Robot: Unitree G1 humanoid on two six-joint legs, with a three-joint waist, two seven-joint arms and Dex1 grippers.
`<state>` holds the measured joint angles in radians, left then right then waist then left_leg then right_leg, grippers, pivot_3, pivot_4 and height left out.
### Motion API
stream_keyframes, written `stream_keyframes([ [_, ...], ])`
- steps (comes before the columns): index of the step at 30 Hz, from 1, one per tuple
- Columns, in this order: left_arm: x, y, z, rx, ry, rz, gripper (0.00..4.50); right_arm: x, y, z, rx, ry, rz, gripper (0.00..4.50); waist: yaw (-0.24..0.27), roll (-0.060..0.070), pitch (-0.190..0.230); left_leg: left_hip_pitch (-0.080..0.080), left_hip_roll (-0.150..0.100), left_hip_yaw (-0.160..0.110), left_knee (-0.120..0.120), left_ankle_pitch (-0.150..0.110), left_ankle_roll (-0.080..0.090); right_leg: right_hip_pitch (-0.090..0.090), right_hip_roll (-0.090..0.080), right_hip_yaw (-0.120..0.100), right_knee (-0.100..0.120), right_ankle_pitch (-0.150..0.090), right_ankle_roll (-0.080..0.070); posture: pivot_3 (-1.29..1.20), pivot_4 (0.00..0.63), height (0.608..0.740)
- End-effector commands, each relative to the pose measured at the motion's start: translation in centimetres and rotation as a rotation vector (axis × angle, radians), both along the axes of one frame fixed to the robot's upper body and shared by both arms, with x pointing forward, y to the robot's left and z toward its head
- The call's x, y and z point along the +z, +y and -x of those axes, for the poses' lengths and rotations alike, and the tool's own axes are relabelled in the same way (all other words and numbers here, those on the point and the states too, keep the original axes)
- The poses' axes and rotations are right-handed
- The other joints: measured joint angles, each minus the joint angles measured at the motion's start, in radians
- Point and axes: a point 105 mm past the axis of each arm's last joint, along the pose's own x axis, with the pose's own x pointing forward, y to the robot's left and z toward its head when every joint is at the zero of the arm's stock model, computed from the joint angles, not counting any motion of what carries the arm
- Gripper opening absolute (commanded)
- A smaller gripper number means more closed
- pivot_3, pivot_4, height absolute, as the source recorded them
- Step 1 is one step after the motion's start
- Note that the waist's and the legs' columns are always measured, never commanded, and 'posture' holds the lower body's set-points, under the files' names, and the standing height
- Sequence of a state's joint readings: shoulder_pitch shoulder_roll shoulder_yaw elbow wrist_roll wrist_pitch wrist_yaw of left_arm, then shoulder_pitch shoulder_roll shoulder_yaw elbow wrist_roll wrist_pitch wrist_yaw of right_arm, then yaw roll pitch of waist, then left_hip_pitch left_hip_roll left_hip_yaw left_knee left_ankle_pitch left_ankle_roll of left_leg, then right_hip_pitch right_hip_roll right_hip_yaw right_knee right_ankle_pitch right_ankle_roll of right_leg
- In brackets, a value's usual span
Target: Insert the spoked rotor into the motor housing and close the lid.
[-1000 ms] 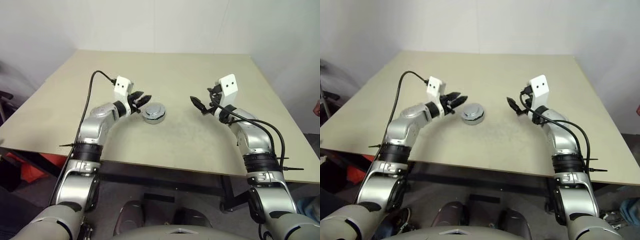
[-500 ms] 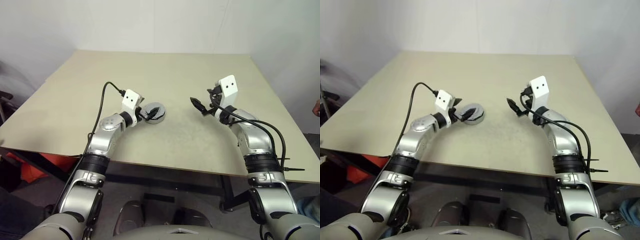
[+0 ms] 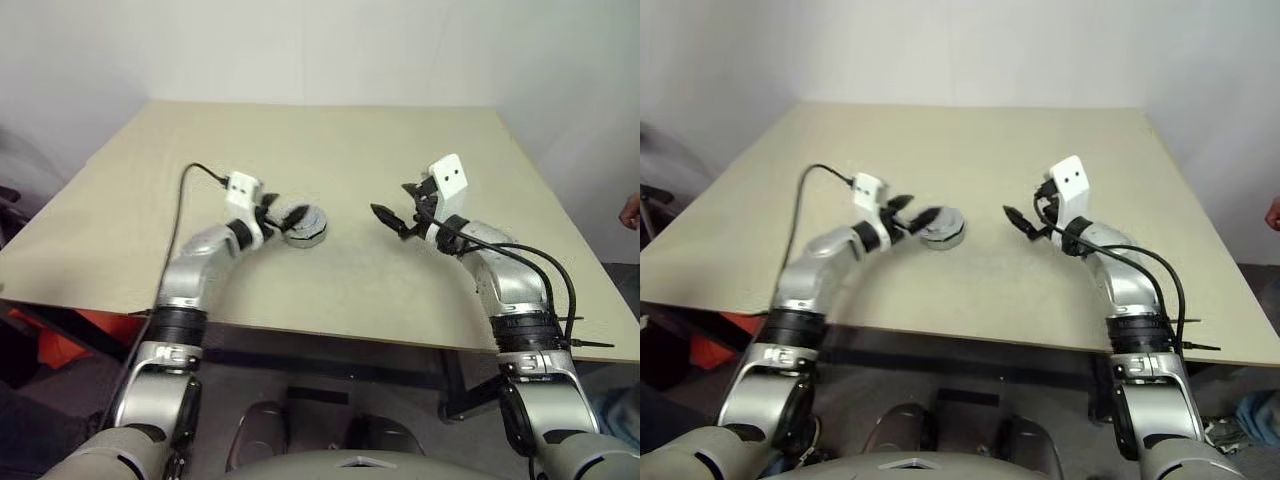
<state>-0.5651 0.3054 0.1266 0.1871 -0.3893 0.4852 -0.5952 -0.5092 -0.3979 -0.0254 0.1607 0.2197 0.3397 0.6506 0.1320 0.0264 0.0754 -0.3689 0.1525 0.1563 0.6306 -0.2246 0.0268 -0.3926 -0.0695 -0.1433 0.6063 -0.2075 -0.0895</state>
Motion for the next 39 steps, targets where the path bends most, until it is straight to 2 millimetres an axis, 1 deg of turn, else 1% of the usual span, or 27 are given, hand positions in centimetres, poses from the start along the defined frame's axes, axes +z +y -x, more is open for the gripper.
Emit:
stream_keyframes([
  [1,3.7,3.9,1.0,0.041,-0.082,0.014,4.48,2.0,1.9,0.5,0.070,-0.051,-0.040,4.50,-0.007,0.000,0.000,0.000,0.000,0.000,0.000,0.000,-0.001,0.000,0.000,0.000,0.000,0.000,0.000,0.00,0.000,0.740],
  [2,3.9,4.3,1.1,0.046,-0.083,0.008,4.48,2.0,2.0,0.6,0.076,-0.049,-0.041,4.50,-0.008,0.000,0.000,0.001,0.000,0.000,0.000,0.000,-0.001,0.001,0.000,0.000,0.000,0.000,0.000,0.00,0.000,0.740],
  [3,4.1,5.6,1.3,0.072,-0.085,-0.016,4.48,1.9,2.6,0.5,0.088,-0.045,-0.043,4.50,-0.007,0.000,0.000,0.002,0.000,0.000,0.000,0.000,-0.001,0.002,0.000,0.000,0.000,0.000,0.000,0.00,0.000,0.740],
  [4,4.3,6.5,1.5,0.091,-0.087,-0.034,4.48,1.8,2.9,0.5,0.095,-0.042,-0.044,4.50,-0.007,0.000,0.000,0.003,-0.001,0.000,0.000,0.000,-0.001,0.004,0.000,0.000,-0.001,0.000,0.000,0.00,0.000,0.740],
  [6,3.9,8.4,2.0,0.145,-0.075,-0.067,4.48,1.4,4.3,-0.3,0.099,-0.030,-0.055,4.50,-0.009,0.000,0.000,0.006,-0.001,0.000,0.000,0.000,-0.001,0.006,0.000,0.000,-0.001,0.000,0.000,0.00,0.000,0.740],
  [7,3.4,8.7,2.2,0.164,-0.061,-0.061,4.48,1.3,5.4,-0.8,0.104,-0.026,-0.074,4.50,-0.011,0.000,0.000,0.006,0.000,0.000,0.000,0.000,-0.001,0.006,0.000,0.000,-0.001,0.000,0.000,0.00,0.000,0.740],
  [8,2.8,8.7,2.5,0.171,-0.047,-0.058,4.48,1.1,6.8,-1.2,0.121,-0.025,-0.085,4.50,-0.015,0.000,0.000,0.007,0.000,0.000,0.000,0.000,-0.001,0.006,0.000,0.000,-0.001,0.000,0.000,0.00,0.000,0.740],
  [10,1.6,7.7,2.9,0.157,-0.026,-0.066,4.48,0.6,9.2,-1.7,0.169,-0.007,-0.099,4.50,-0.024,0.000,0.000,0.008,0.000,0.000,0.000,0.001,-0.002,0.007,0.000,0.000,0.000,0.000,0.000,0.00,0.000,0.740],
  [12,1.2,6.9,3.1,0.149,-0.020,-0.065,4.48,0.0,10.8,-1.8,0.208,0.011,-0.088,4.50,-0.024,-0.001,0.000,0.008,0.000,0.000,0.000,0.001,-0.003,0.008,0.000,0.000,0.000,0.000,0.000,0.00,0.000,0.740],
  [14,1.0,6.5,3.2,0.153,-0.017,-0.050,4.48,-0.5,12.4,-2.0,0.237,0.024,-0.082,4.50,-0.024,-0.002,0.000,0.007,0.001,0.000,0.000,0.002,-0.003,0.008,0.000,0.000,0.000,0.000,0.000,0.00,0.000,0.740],
  [17,0.9,6.5,3.4,0.173,-0.015,-0.045,4.48,-1.6,14.0,-2.0,0.268,0.040,-0.059,4.50,-0.027,-0.004,0.000,0.004,0.001,0.000,0.000,0.002,-0.004,0.007,0.000,0.000,0.000,0.000,-0.001,0.00,0.000,0.740],
  [19,0.9,6.6,3.5,0.182,-0.013,-0.045,4.48,-1.9,14.5,-2.0,0.284,0.041,-0.047,4.50,-0.030,-0.004,0.000,0.004,0.000,0.000,0.000,0.002,-0.004,0.007,0.000,0.000,0.000,0.003,-0.005,0.00,0.000,0.740],
  [21,0.8,6.6,3.7,0.184,-0.010,-0.045,4.48,-2.0,14.7,-2.2,0.282,0.043,-0.045,4.50,-0.035,-0.004,0.000,0.003,0.000,0.000,0.000,0.002,-0.004,0.006,0.000,0.001,0.000,0.003,-0.006,0.00,0.000,0.740],
  [24,0.7,6.6,4.1,0.184,-0.004,-0.039,4.48,-2.5,14.5,-2.9,0.254,0.041,-0.010,4.50,-0.040,-0.004,0.000,0.003,0.000,0.000,0.000,0.002,-0.004,0.005,0.000,0.001,0.000,0.003,-0.006,0.00,0.000,0.740],
  [30,0.3,6.5,4.5,0.186,0.008,-0.034,4.48,-2.3,14.3,-3.7,0.228,0.032,0.021,4.50,-0.039,-0.004,0.000,0.004,0.001,0.000,0.000,0.002,-0.004,0.006,0.000,0.001,0.001,0.001,-0.002,0.00,0.000,0.740],
  [34,0.3,6.5,4.5,0.190,0.011,-0.032,4.48,-2.7,15.0,-3.6,0.236,0.043,0.049,4.50,-0.040,-0.004,0.000,0.005,0.001,0.000,0.000,0.002,-0.004,0.006,0.000,0.001,0.002,0.001,-0.003,0.00,0.000,0.740],
  [37,0.4,6.9,4.5,0.204,0.012,-0.033,4.48,-3.2,15.8,-3.3,0.247,0.064,0.048,4.50,-0.040,-0.004,0.000,0.005,0.001,0.000,0.000,0.002,-0.004,0.006,0.000,0.001,0.002,0.002,-0.004,0.00,0.000,0.740],
  [39,0.4,7.2,4.6,0.212,0.011,-0.036,4.48,-3.7,15.9,-3.2,0.245,0.075,0.063,4.50,-0.040,-0.004,0.000,0.005,0.001,0.000,0.000,0.002,-0.004,0.006,0.000,0.001,0.002,0.003,-0.007,0.00,0.000,0.740],
])
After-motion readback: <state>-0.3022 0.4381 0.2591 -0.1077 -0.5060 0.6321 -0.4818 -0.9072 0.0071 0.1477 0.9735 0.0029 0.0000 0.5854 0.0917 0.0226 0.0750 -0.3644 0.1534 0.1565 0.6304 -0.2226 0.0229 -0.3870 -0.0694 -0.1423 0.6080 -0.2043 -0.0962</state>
